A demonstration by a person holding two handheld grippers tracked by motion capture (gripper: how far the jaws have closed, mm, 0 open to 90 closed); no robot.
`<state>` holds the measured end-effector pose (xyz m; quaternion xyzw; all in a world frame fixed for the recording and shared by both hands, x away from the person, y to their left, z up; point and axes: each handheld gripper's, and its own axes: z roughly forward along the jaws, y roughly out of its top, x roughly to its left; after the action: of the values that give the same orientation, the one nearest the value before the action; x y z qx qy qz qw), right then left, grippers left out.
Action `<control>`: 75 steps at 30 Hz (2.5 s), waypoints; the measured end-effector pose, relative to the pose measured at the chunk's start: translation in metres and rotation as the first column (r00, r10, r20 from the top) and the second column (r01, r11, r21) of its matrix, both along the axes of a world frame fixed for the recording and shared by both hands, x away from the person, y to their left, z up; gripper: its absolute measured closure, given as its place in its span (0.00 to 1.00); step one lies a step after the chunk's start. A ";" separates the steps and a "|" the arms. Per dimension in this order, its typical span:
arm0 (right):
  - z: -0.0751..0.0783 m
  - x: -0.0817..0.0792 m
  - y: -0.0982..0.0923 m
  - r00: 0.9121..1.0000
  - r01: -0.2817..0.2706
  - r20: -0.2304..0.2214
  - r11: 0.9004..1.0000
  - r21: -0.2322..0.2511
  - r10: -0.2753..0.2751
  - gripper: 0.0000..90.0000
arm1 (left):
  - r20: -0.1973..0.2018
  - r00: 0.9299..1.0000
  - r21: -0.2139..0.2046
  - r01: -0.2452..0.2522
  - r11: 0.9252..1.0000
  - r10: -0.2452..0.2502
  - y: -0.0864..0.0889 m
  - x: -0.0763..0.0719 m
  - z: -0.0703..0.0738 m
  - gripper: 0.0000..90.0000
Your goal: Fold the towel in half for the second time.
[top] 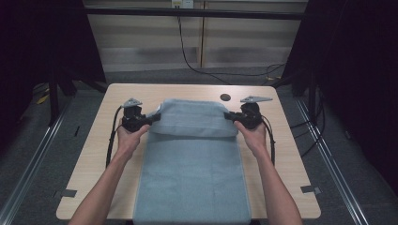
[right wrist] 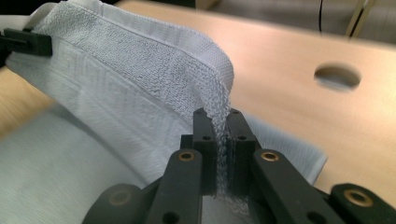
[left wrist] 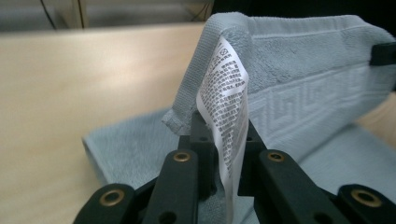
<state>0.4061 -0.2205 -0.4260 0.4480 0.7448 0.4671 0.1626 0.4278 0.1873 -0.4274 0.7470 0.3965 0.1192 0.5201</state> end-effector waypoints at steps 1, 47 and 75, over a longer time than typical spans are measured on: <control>0.012 -0.002 0.000 1.000 0.001 0.027 1.000 0.010 -0.001 0.95 | 0.025 1.000 -0.008 0.007 1.000 -0.007 0.001 -0.003 0.011 0.91; -0.028 -0.274 -0.010 0.940 -0.336 -0.036 0.940 0.053 0.338 0.76 | -0.057 0.921 0.008 0.386 0.923 -0.385 0.041 -0.240 -0.040 0.72; -0.073 -0.126 0.009 0.950 -0.258 -0.207 0.961 -0.101 0.234 0.70 | -0.148 0.968 0.195 0.231 0.953 -0.205 0.012 -0.095 -0.077 0.67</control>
<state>0.2798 -0.2116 -0.4988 0.3836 0.8352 0.3897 0.0581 0.3332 0.1995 -0.5045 0.8432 0.3287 0.0548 0.4218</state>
